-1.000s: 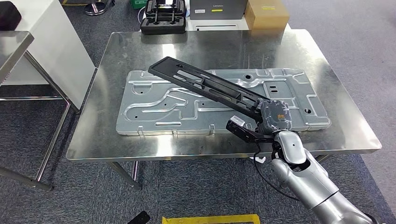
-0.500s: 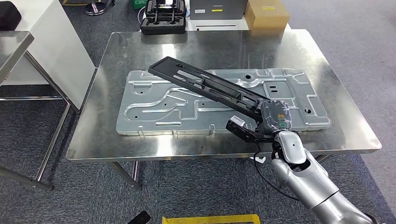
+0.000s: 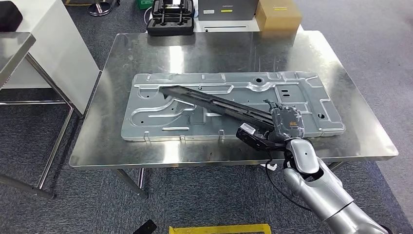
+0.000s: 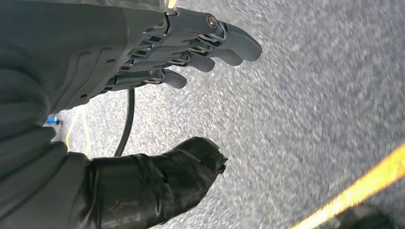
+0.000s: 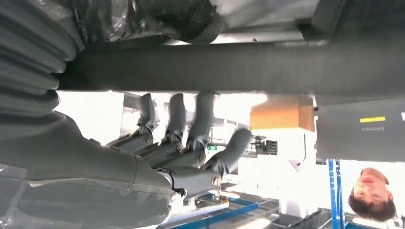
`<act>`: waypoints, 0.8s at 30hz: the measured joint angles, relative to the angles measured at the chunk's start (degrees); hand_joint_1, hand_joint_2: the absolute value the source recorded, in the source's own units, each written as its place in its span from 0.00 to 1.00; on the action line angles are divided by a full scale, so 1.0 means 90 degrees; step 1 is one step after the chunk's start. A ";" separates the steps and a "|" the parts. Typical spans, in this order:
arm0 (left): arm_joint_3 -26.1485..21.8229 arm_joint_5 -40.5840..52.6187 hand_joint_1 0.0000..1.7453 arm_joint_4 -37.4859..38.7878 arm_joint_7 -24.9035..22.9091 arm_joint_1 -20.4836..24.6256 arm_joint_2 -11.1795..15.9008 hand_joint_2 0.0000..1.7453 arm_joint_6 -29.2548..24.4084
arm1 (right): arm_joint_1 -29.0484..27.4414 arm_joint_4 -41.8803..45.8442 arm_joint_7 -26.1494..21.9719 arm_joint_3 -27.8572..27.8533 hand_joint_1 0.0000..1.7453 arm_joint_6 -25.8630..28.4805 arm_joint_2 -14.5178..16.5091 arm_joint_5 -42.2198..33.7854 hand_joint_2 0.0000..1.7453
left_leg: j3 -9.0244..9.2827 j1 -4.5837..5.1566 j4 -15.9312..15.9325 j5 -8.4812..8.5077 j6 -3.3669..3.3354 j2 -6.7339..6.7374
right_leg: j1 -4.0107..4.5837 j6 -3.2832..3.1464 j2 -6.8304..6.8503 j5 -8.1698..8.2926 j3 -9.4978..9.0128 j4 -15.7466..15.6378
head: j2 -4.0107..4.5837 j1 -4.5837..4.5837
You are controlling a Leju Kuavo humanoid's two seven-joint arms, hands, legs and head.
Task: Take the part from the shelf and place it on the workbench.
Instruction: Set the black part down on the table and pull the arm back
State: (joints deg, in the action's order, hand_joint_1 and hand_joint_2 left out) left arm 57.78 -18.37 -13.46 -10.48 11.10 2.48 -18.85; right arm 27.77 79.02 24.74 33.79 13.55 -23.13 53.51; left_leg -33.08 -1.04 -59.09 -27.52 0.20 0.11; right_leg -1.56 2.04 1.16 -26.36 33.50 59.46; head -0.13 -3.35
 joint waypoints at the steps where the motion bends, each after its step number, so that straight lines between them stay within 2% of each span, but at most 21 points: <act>1: -0.0001 -0.0019 0.00 0.0000 0.0030 -0.0001 -0.0016 0.00 -0.0108 | -0.0026 0.0001 0.0023 0.0000 0.00 0.0010 -0.0013 0.0009 0.00 | 0.0001 0.0000 0.0000 0.0000 0.0000 0.0001 | 0.0000 0.0000 -0.0003 0.0000 0.0000 0.0000 | 0.0000 0.0001; 13: 0.0011 0.0173 0.00 0.0000 0.0177 -0.0290 -0.0530 0.00 -0.0532 | -0.0596 0.0402 0.0395 -0.0199 0.00 0.0048 -0.0401 0.0195 0.00 | 0.0008 0.0005 0.0000 -0.0003 0.0000 0.0018 | -0.0004 -0.0001 -0.0018 0.0001 0.0000 -0.0003 | 0.0000 -0.0001; 15: 0.0011 0.0121 0.00 0.0000 0.0146 -0.0277 -0.0555 0.00 -0.0526 | -0.0625 0.0463 0.0371 -0.0243 0.00 -0.0009 -0.0435 0.0216 0.00 | 0.0009 0.0004 0.0000 -0.0002 0.0000 0.0018 | -0.0002 -0.0004 -0.0018 0.0004 0.0000 -0.0003 | 0.0000 -0.0001; 20: 0.0011 -0.0054 0.00 0.0000 0.0089 -0.0072 -0.0495 0.00 -0.0081 | -0.0529 0.0497 0.0181 -0.0265 0.00 -0.0217 -0.0443 0.0221 0.00 | 0.0010 -0.0001 0.0002 0.0008 0.0001 0.0018 | 0.0005 -0.0015 -0.0018 0.0012 -0.0003 0.0002 | 0.0000 -0.0001; 24: 0.0011 -0.0071 0.00 0.0000 0.0089 -0.0034 -0.0443 0.00 -0.0038 | -0.0500 0.0497 0.0152 -0.0265 0.00 -0.0208 -0.0441 0.0222 0.00 | 0.0011 -0.0002 0.0002 0.0012 0.0001 0.0018 | 0.0005 -0.0022 -0.0017 0.0016 -0.0003 0.0003 | 0.0000 0.0000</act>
State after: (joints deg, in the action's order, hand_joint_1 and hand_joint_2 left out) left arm 57.88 -19.00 -13.46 -9.68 10.79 -1.51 -19.19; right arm 23.27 83.49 26.11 31.41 11.68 -27.10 55.50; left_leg -32.98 -1.05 -59.07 -27.41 0.21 0.27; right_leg -1.51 1.84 1.00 -26.21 33.48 59.49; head -0.13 -3.35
